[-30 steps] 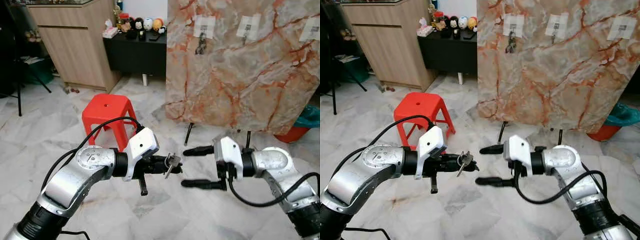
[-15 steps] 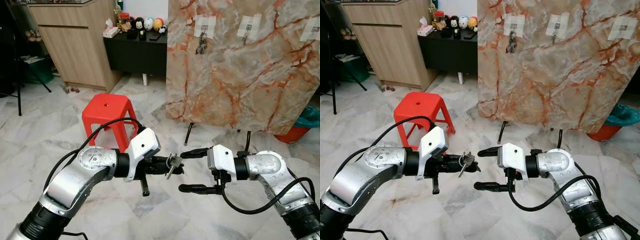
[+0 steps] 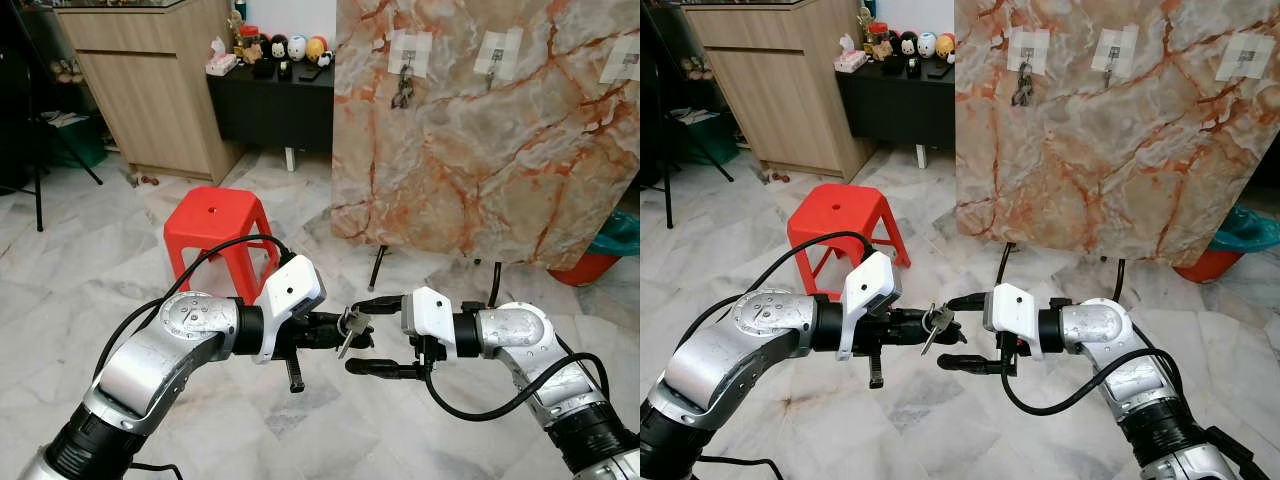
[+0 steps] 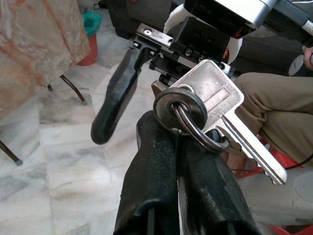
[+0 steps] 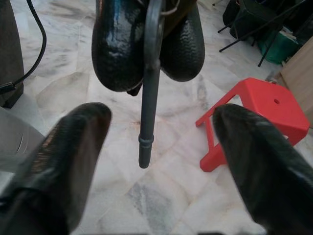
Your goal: Hang keys on a hook
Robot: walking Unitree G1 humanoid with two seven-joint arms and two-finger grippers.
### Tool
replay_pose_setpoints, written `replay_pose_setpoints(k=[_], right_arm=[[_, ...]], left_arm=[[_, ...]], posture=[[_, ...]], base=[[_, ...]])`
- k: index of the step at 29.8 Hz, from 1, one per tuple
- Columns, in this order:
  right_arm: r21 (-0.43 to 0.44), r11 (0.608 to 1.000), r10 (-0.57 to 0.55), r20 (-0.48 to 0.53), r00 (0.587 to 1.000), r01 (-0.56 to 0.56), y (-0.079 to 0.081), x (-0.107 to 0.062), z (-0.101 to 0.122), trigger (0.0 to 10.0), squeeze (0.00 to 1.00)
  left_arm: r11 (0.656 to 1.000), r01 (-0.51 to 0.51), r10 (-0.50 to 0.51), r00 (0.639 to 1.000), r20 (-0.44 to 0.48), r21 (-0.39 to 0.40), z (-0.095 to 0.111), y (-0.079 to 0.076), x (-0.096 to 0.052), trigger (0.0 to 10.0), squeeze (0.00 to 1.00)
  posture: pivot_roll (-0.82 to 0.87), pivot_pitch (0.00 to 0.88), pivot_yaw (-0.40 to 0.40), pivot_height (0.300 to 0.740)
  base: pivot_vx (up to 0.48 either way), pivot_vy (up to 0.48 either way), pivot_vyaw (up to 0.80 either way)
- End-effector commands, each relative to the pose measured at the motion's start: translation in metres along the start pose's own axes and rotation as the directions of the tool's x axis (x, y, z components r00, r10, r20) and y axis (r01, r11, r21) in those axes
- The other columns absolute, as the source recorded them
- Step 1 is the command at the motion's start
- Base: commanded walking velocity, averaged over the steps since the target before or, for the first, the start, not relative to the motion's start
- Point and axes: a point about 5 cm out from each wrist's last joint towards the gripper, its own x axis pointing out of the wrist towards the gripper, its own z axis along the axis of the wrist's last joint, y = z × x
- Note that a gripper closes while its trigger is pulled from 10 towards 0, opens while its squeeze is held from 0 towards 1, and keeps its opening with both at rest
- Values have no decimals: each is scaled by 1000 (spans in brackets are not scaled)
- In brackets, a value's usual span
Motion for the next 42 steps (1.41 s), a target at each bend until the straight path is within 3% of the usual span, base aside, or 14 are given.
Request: replay_pose_setpoints(k=[1,42], right_arm=[[-13,1000,9,12,1000,-9,-2,1,4,0,0],[-20,999,38,2,999,-38,-3,-8,4,0,0]], left_arm=[[999,23,-23,1000,4,34,9,-4,2,10000,0],[999,18,-18,1000,6,29,6,-5,5,10000,0]], posture=[[27,3,-5,740],[24,0,-11,740]], base=[[0,0,0],[0,0,0]])
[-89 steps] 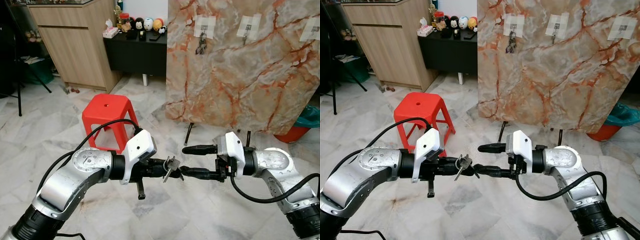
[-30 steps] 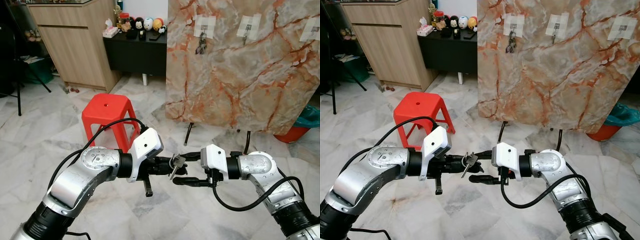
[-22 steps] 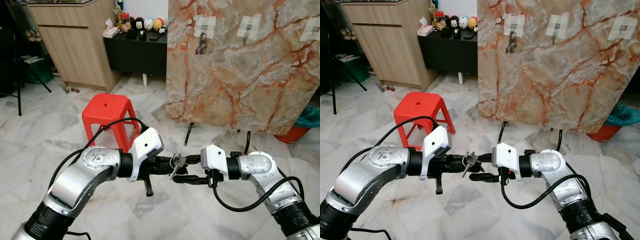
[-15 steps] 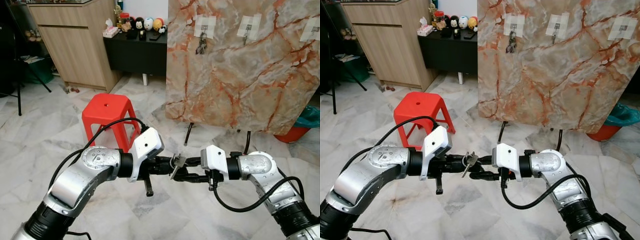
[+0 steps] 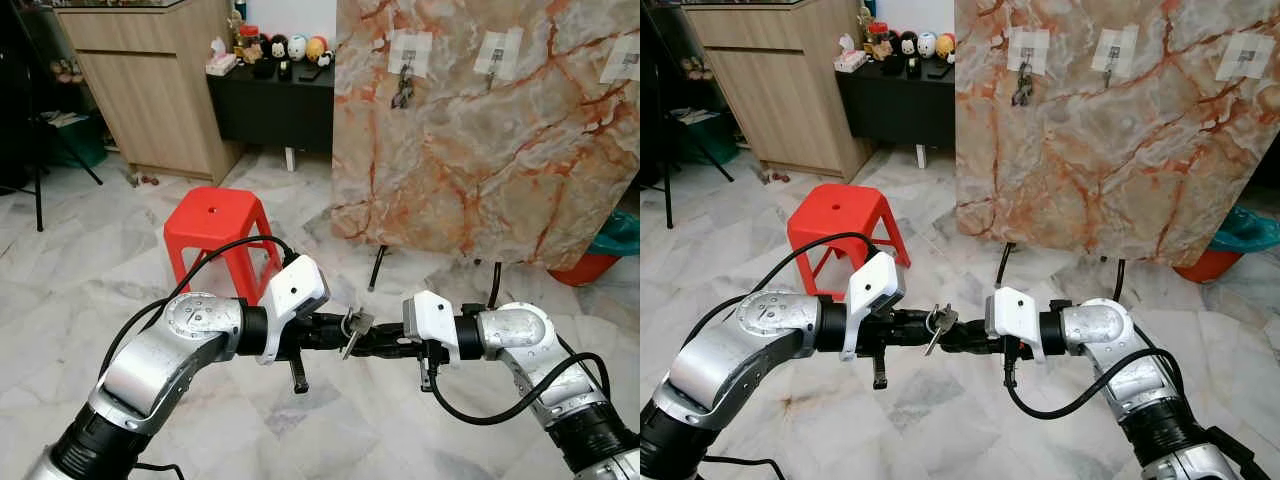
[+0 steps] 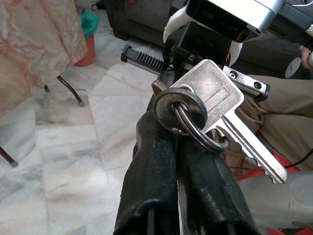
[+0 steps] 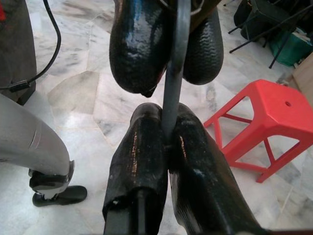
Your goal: Hang keys on a hook
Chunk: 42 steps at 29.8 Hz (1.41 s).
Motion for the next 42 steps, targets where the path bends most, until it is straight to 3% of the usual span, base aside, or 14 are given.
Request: replay_pose_setpoints(k=[1,27,28,29,37,39,42], right_arm=[[-22,1000,-9,2,1000,9,-4,-5,5,0,0],[-21,1000,7,-1,1000,-7,-3,-9,5,0,0],[-21,1000,8,-1,1000,-8,-3,-9,6,0,0],[-22,1000,11,-1,1000,-11,-3,-9,6,0,0],[-23,1000,16,-7,1000,-16,-3,-10,6,0,0],[-22,1000,21,-10,1000,-21,-3,-10,6,0,0],[-22,999,26,-26,999,-26,-3,-11,5,0,0]], left_arm=[[999,10,-10,1000,-1,37,5,-3,2,10000,0],[998,8,-8,1000,-11,58,2,-5,5,10000,0],[999,-13,13,1000,-1,52,2,-3,5,10000,600],[998,-24,24,1000,0,50,2,-1,5,10000,1000],[998,-33,36,998,-46,58,-7,0,3,10000,1000],[994,-59,70,990,-125,87,-18,4,2,10000,1000],[975,-124,173,944,-280,186,-41,14,-2,10000,1000]], posture=[[24,0,-11,740],[19,0,-16,740],[19,0,-16,740],[18,0,-17,740],[18,0,-18,740],[16,0,-19,740],[17,0,-20,740]], base=[[0,0,0],[0,0,0],[0,0,0],[0,0,0],[0,0,0],[0,0,0],[0,0,0]])
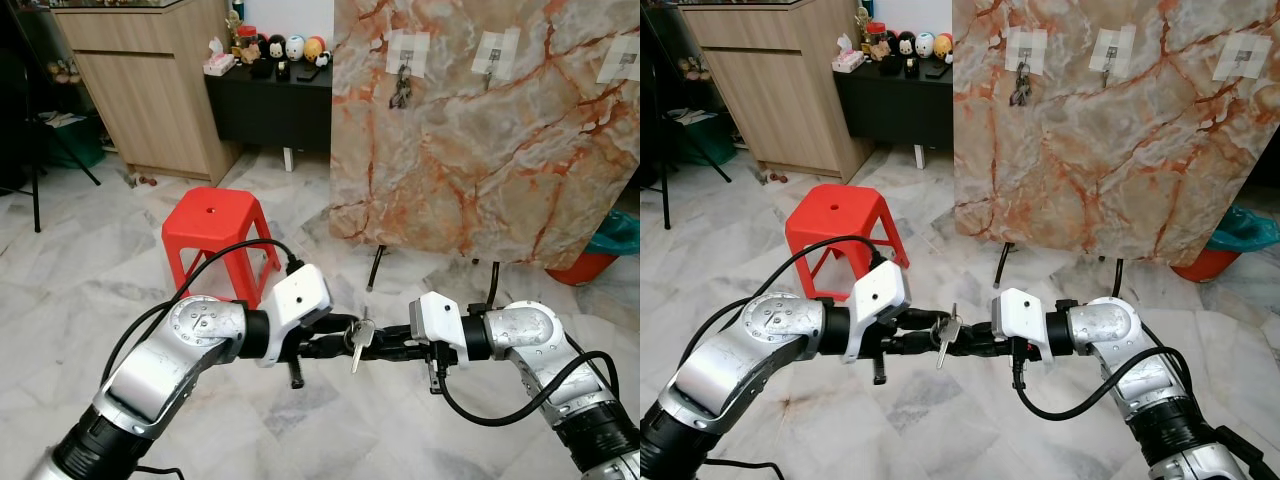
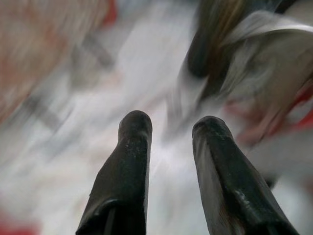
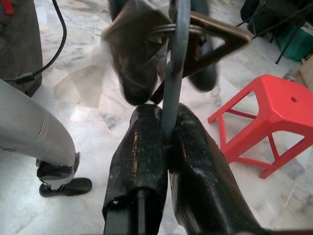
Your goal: Hang keys on a hook
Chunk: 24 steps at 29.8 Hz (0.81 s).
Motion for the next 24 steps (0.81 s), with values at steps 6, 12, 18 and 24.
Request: replay_pose_setpoints(k=[6,12,18,24], right_arm=[[-18,999,28,-59,998,-29,1,-7,-1,0,0],[25,994,103,-451,886,-103,15,-23,-52,0,0],[131,991,50,-501,864,19,18,-25,-74,0,0],[325,887,-142,-483,864,328,14,-16,-99,0,0]], left_arm=[[990,-120,132,976,-172,80,-31,7,4,10000,0],[982,-159,177,961,-211,103,-43,5,9,10000,0],[984,-152,168,963,-210,91,-46,0,12,10000,0],[988,-136,148,968,-201,73,-47,-7,15,10000,0]], posture=[[12,0,-21,740],[9,0,-24,740],[8,0,-26,740],[5,0,-28,740]], base=[[0,0,0],[0,0,0],[0,0,0],[0,0,0]])
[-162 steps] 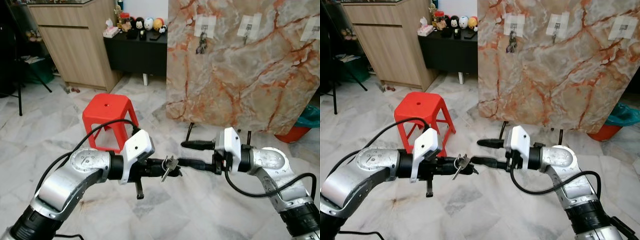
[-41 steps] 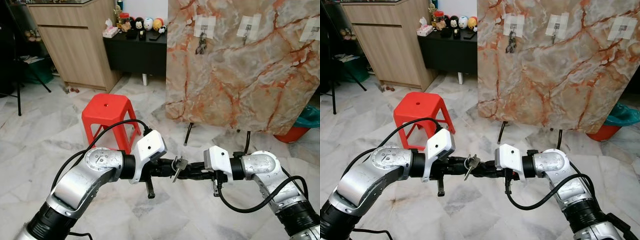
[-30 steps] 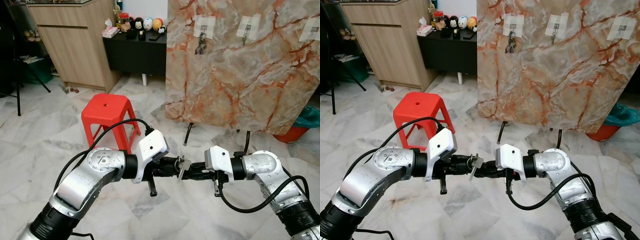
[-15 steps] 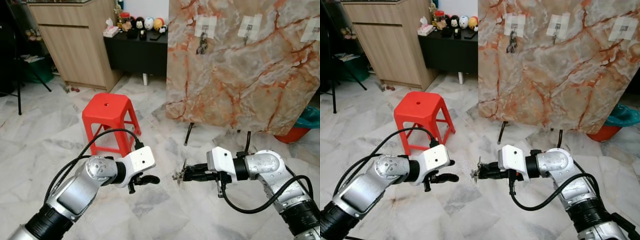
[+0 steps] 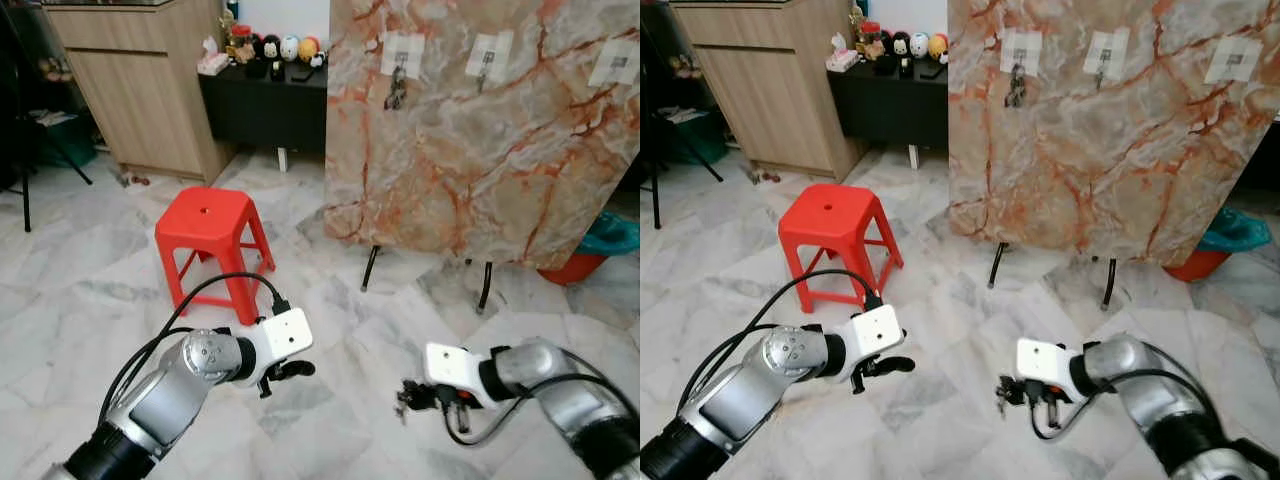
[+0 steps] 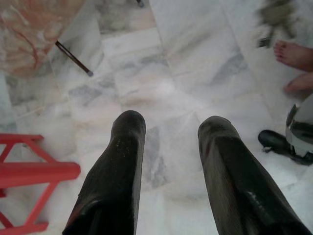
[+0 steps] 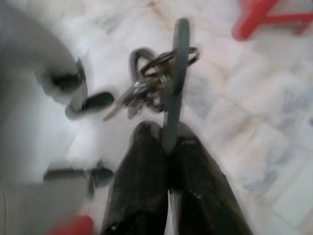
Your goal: Hang keys on a hook
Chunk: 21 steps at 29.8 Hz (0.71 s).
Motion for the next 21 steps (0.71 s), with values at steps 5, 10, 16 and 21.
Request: replay_pose_setpoints(k=[5,10,16,21], right_arm=[[559,806,-335,158,929,196,-20,9,-4,0,0],[902,411,-606,163,779,131,-33,11,-1,0,0],[997,-62,-813,-27,582,-40,-47,2,-7,0,0],[951,-242,-881,-134,454,-190,-56,-9,-5,0,0]], left_arm=[[1000,13,-12,1000,24,-8,4,-5,2,10000,0],[1000,11,-11,1000,29,-12,4,-6,1,10000,0],[1000,5,-4,1000,25,-6,3,-5,-1,10000,0],[1000,1,-1,1000,22,3,3,-4,-2,10000,0]], posture=[[2,5,-27,740],[4,10,-20,740],[3,12,-12,740],[6,12,-1,740]], base=[[0,0,0],[0,0,0],[0,0,0],[0,0,0]])
